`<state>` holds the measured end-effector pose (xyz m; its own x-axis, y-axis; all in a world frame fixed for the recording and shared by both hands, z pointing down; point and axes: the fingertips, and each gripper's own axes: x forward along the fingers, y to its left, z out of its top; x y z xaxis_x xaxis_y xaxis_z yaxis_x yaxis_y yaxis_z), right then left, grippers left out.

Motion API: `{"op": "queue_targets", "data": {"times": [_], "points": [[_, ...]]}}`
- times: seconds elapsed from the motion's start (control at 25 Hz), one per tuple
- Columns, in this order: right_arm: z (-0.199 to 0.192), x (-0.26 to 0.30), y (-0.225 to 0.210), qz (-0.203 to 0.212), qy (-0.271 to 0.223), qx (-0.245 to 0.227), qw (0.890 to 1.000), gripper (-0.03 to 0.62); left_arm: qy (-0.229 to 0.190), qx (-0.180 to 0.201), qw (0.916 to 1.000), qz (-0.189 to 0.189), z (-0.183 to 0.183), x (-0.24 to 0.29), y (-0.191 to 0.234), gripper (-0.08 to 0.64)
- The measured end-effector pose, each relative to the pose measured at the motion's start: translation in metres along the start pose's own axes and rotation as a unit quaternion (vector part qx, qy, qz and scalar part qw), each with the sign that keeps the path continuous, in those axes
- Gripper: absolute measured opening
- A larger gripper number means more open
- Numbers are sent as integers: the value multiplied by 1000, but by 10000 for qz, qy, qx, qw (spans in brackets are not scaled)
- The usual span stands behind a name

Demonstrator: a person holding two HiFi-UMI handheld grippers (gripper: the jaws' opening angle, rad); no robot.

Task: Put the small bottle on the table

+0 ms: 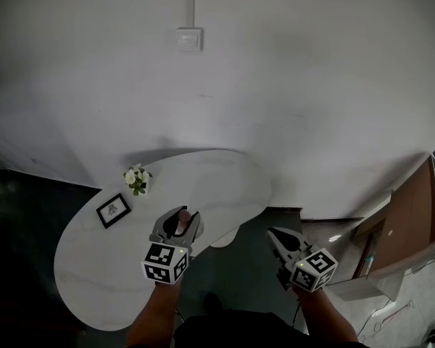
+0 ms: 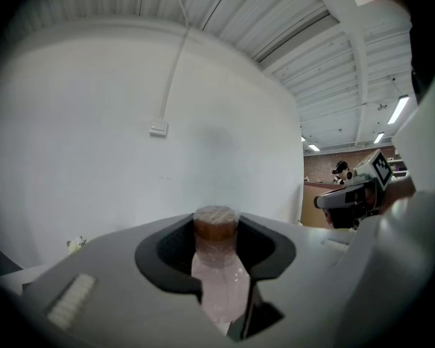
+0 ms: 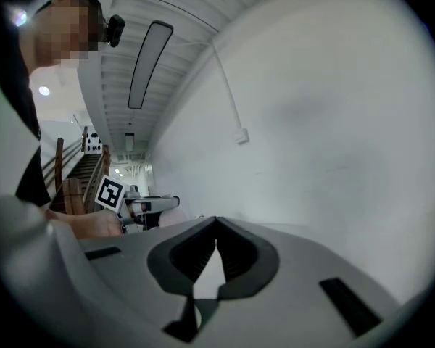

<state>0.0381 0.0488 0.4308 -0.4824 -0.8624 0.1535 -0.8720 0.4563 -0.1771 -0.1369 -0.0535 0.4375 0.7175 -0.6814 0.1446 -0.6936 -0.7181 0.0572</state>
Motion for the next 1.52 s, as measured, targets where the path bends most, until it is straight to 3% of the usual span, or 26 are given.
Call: {"op": "queue_targets", "data": {"times": [0.4,0.68,1.28,1.52], "points": [[7,30,-2,73,40,-91,9999,11,-87,-131,9999,23,-1,9,26,143],[8,57,-33,258,15,30,9997,11,73,-109,9998,127,-2,37,38,143],[34,148,-178,863,101,216,9960,11,282,-170,9978,577,12,180,70,143],[43,169,-216,1203,125,267,9923,11,301,-203,9956,864,21,215,77,143]]}}
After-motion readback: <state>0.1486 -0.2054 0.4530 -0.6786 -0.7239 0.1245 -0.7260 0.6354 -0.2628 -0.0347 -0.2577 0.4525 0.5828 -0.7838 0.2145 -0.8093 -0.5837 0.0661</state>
